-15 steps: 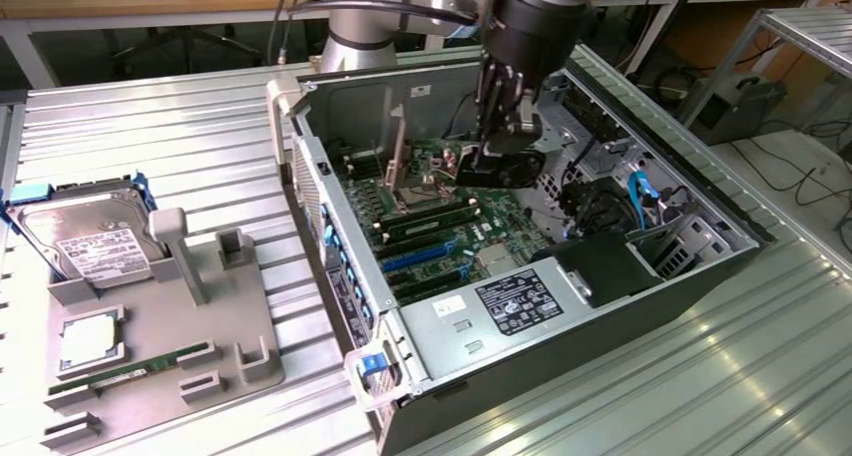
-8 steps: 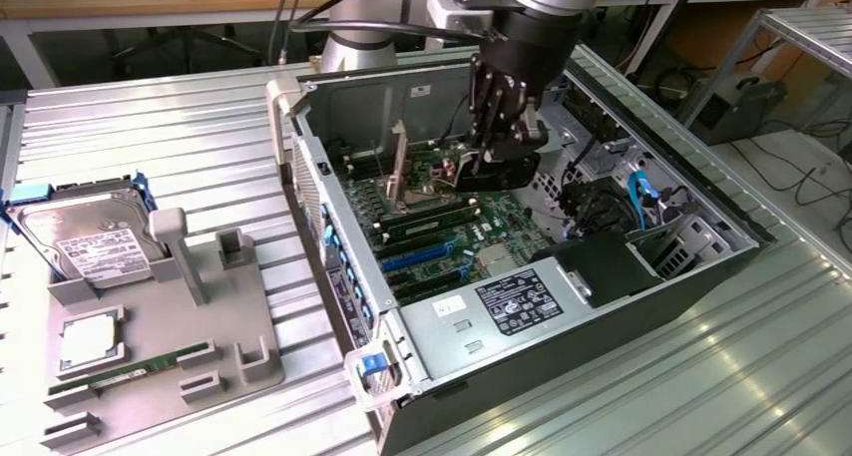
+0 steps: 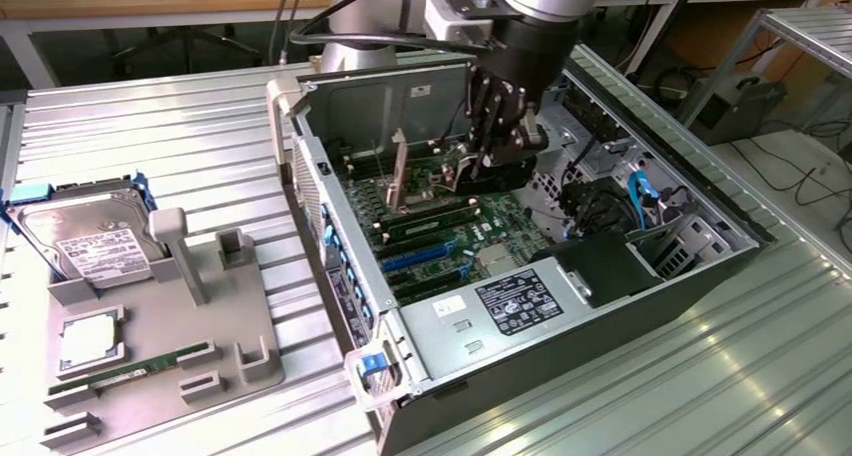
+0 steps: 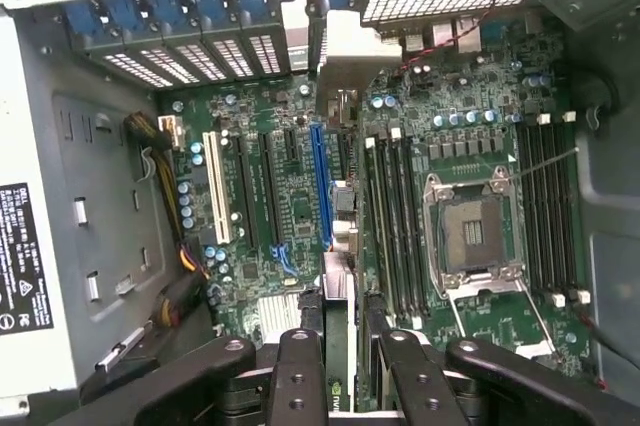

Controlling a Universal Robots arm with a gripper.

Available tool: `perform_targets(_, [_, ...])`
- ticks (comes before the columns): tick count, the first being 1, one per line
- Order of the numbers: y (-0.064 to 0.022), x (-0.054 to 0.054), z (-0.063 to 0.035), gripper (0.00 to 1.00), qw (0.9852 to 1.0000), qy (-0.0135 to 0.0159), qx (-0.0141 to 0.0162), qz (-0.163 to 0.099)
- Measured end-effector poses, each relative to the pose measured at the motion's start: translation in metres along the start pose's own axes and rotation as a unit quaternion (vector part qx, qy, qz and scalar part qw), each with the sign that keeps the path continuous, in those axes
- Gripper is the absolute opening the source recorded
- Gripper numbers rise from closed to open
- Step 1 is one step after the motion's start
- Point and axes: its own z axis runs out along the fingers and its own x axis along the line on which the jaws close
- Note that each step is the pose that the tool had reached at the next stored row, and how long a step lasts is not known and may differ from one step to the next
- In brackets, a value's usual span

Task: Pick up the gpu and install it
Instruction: 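Insert the gpu into the slot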

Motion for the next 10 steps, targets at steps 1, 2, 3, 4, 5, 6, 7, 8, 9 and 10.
perform_targets(1, [0.0015,0.000,0.0011,0.26,1.0000,0.0000,0.0001,0.000])
perform_targets(2, [0.0039,0.001,0.0025,0.26,1.0000,0.0000,0.0000,-0.001])
perform_targets(3, [0.0062,0.001,0.0038,0.26,1.0000,0.0000,0.0001,-0.001])
perform_targets(4, [0.0085,0.001,0.0054,0.26,1.0000,0.0000,0.0001,-0.002])
perform_targets(5, [0.0109,0.002,0.0077,0.26,1.0000,0.0001,0.0000,-0.003])
perform_targets(6, [0.0116,0.002,0.0096,0.26,1.0000,0.0001,0.0000,-0.006])
perform_targets(7, [0.0119,0.003,0.0115,0.26,1.0000,0.0003,0.0000,-0.009])
perform_targets(8, [0.0122,0.003,0.0140,0.26,0.9999,0.0002,-0.0001,-0.014])
perform_targets(9, [0.0124,0.003,0.0158,0.26,0.9999,0.0002,-0.0001,-0.017])
perform_targets(10, [0.0128,0.004,0.0183,0.26,0.9998,0.0003,-0.0002,-0.022])
